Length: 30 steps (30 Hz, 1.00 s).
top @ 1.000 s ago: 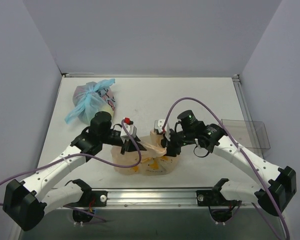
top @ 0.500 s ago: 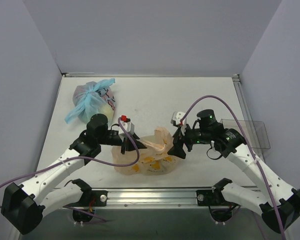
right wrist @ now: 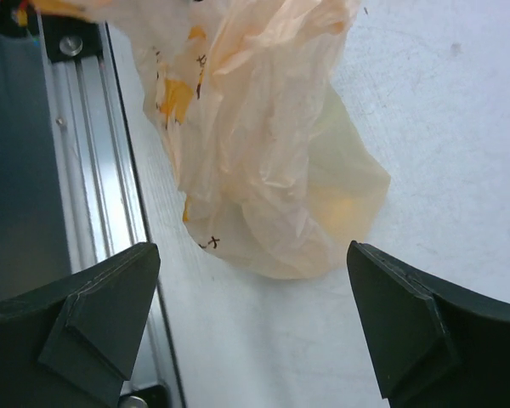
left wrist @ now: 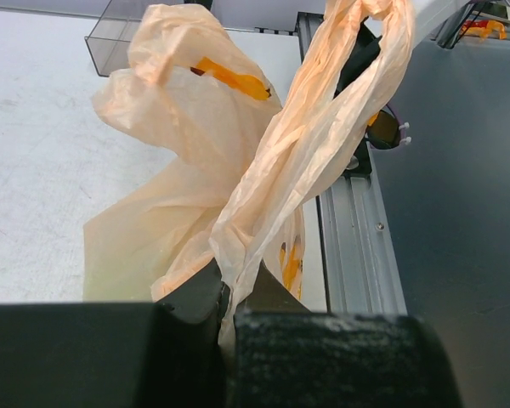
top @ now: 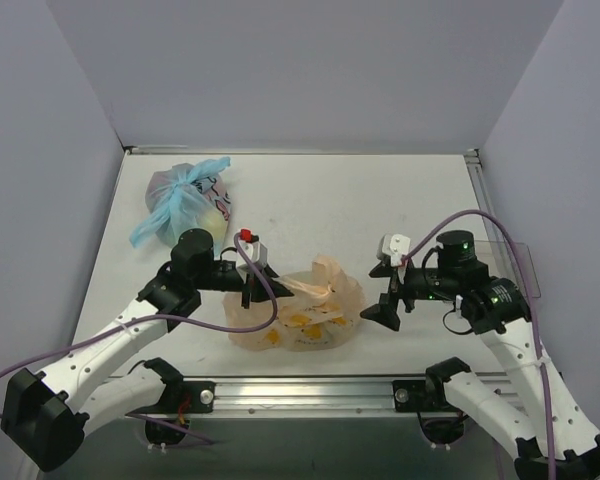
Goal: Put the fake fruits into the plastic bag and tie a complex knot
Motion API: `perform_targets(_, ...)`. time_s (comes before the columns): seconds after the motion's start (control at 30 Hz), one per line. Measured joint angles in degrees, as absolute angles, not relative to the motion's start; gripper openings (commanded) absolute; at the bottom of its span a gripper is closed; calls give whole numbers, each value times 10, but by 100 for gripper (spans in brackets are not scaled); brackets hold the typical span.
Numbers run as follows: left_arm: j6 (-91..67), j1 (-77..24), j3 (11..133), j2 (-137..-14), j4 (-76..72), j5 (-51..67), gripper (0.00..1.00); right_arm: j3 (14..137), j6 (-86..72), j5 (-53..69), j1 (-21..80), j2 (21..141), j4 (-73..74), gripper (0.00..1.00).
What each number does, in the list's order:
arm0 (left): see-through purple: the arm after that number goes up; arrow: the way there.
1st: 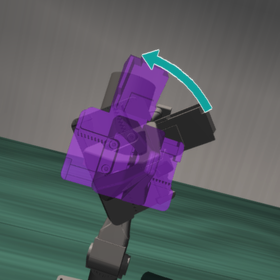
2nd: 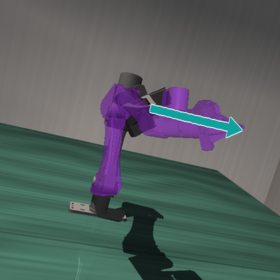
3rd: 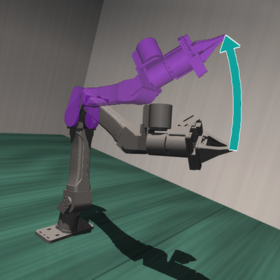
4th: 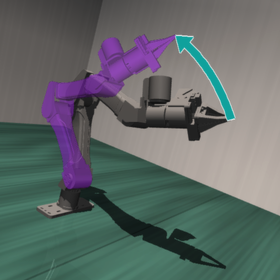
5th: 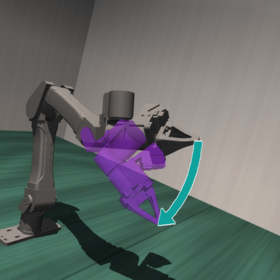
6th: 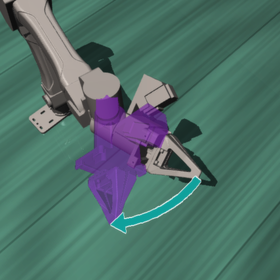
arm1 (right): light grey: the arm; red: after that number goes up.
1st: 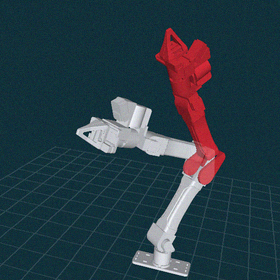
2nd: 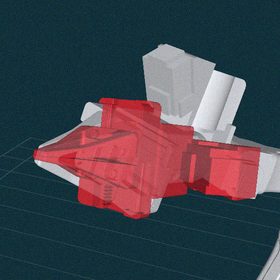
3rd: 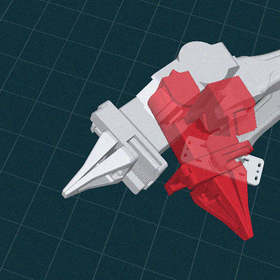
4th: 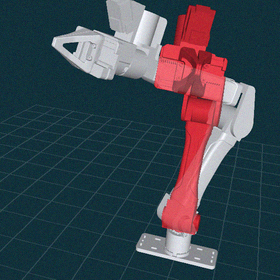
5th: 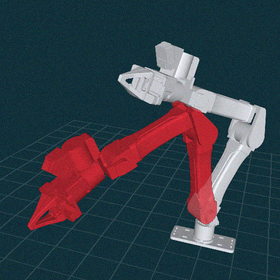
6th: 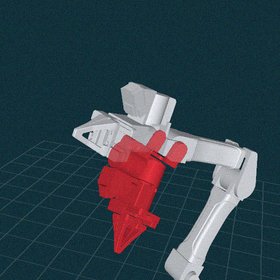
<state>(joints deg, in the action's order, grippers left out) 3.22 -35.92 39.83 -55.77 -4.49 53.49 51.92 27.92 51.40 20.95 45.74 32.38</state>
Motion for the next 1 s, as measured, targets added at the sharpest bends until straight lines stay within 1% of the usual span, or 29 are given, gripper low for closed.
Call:
perform_targets(0.1, 37, -359, 398, -558, -41, 536, 0, 519, 382, 526, 206, 448, 351, 99)
perform_targets(0.17, 42, -359, 398, -559, -39, 538, 0, 519, 441, 536, 206, 466, 360, 99)
perform_targets(0.33, 66, -359, 402, -566, -21, 546, 0, 541, 548, 567, 202, 582, 368, 100)
perform_targets(0.43, 79, -359, 408, -574, -11, 554, 0, 555, 562, 587, 204, 647, 360, 100)
perform_targets(0.47, 82, -360, 409, -577, -8, 557, 0, 557, 553, 595, 207, 660, 351, 98)
perform_targets(0.5, 83, -360, 412, -579, -5, 559, 0, 558, 537, 601, 212, 667, 337, 84)
perform_targets(0.57, 83, -360, 415, -584, -4, 561, 0, 558, 479, 610, 231, 670, 297, 61)
perform_targets(0.6, 78, -361, 416, -585, -6, 562, 0, 557, 442, 613, 243, 667, 269, 24)
perform_targets(0.63, 71, -361, 417, -587, -10, 562, 0, 550, 402, 616, 255, 662, 233, 8)
perform_targets(0.67, 62, -361, 418, -590, -15, 562, 0, 541, 357, 617, 267, 655, 201, 0)
perform_targets(0.83, -3, -364, 425, -603, -50, 555, 0, 492, 194, 590, 309, 625, 104, 0)
perform_targets(0.93, -43, -367, 425, -608, -64, 539, 0, 479, 145, 568, 311, 619, 88, 0)
perform_targets(1.0, -65, -368, 425, -615, -68, 524, 0, 473, 123, 559, 312, 610, 79, 7)
